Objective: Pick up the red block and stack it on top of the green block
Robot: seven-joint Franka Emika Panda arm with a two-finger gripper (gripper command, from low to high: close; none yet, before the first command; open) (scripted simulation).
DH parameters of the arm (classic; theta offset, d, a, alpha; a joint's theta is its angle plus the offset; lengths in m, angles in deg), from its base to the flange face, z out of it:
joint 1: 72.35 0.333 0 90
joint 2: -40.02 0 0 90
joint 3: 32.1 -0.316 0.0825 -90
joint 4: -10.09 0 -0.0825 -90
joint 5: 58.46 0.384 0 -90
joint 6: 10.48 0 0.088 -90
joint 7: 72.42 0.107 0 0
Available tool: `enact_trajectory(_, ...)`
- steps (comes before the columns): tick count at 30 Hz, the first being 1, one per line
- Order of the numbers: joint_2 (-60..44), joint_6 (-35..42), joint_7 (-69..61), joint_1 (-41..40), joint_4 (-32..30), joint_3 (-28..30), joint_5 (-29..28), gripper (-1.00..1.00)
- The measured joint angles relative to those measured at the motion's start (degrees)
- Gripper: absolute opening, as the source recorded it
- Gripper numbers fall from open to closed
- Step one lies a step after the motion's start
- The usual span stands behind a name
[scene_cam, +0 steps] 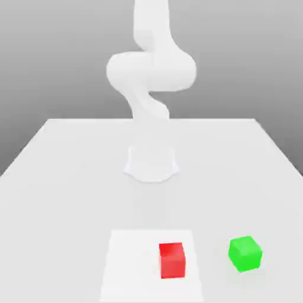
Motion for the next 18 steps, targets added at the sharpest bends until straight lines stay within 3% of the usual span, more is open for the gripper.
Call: enact_trajectory(18,-37.7,-18.9,0.8,1.8,-14.9,-2.5,-0.6,0.0)
